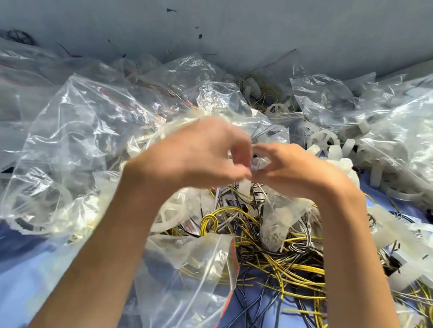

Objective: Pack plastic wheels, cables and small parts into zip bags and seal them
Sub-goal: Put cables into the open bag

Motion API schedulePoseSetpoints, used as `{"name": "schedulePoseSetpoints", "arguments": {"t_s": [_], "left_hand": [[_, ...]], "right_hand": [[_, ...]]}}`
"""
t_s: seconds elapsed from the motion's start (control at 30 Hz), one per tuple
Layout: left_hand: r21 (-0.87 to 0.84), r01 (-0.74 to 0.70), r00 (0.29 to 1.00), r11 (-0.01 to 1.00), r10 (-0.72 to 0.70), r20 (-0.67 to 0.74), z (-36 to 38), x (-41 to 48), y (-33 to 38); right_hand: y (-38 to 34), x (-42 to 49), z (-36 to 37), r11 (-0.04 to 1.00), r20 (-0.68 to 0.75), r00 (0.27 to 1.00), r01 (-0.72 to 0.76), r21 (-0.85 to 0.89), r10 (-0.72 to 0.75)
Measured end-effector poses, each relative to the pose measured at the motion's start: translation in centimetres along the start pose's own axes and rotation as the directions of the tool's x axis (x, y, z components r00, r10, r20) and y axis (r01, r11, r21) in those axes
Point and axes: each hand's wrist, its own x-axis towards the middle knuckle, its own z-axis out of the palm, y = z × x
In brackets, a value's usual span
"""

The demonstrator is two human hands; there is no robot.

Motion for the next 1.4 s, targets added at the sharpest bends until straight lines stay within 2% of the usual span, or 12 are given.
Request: {"name": "schedulePoseSetpoints", "arguments": {"t_s": [0.07, 0.1, 0.13, 0.23, 0.37, 0.47, 0.7, 0.8, 0.97, 1.1, 1.23, 1.4], "left_hand": [[0.086, -0.036, 0.942, 0.996, 0.005, 0.337, 2.2, 0.2, 2.1], [0.167, -0.05, 0.896, 0.985, -0.03, 0.443, 3.4, 0.4, 2.8], [0.256, -0.056, 0.871, 0.965, -0.078, 0.485, 4.5, 0.6, 3.3], [0.425, -0.027, 0.887, 0.905, -0.174, 0.428, 6.6, 1.0, 4.2], [0.515, -0.054, 0.874, 0.856, -0.209, 0.439, 7.8, 1.6, 4.5], [0.459, -0.027, 0.875, 0.888, -0.202, 0.441, 8.0, 1.8, 3.7], [0.229, 0.008, 0.941, 0.973, -0.085, 0.329, 5.2, 1.1, 1.3], [0.292, 0.009, 0.951, 0.956, -0.099, 0.293, 5.2, 1.2, 1.6], [0.36, -0.078, 0.85, 0.93, -0.127, 0.511, 7.3, 1.8, 2.6], [0.433, -0.133, 0.804, 0.892, -0.159, 0.573, 7.7, 2.1, 3.8], [0.425, -0.178, 0.88, 0.887, -0.049, 0.472, 8.1, 1.7, 4.1], [0.274, -0.044, 0.937, 0.961, -0.055, 0.344, 5.9, 1.0, 2.5]], "right_hand": [[0.2, -0.4, -0.3, 1.0, 0.038, 0.999, -0.018, -0.004, 0.018], [0.3, -0.6, -0.3, 0.999, 0.058, 0.998, -0.032, -0.007, 0.032], [0.3, -0.8, -0.2, 0.999, 0.073, 0.996, -0.044, -0.014, 0.045], [0.4, -0.9, -0.2, 0.998, 0.087, 0.995, -0.048, -0.036, 0.051], [0.4, -1.1, -0.4, 0.999, 0.087, 0.995, -0.037, -0.007, 0.037], [0.2, -1.3, -0.6, 1.0, 0.049, 0.999, -0.02, 0.023, 0.019], [-0.7, -2.2, -1.7, 0.985, -0.079, 0.991, 0.118, 0.125, -0.109], [-1.2, -2.4, -1.8, 0.979, -0.106, 0.985, 0.15, 0.139, -0.136], [-1.3, -2.8, -1.9, 0.981, -0.06, 0.991, 0.127, 0.149, -0.119], [-1.1, -2.7, -1.9, 0.982, -0.03, 0.994, 0.113, 0.15, -0.109], [-1.0, -2.4, -1.7, 0.989, 0.012, 0.995, 0.098, 0.107, -0.1], [-0.8, -2.1, -1.5, 0.995, 0.084, 0.992, 0.084, 0.059, -0.089]]}}
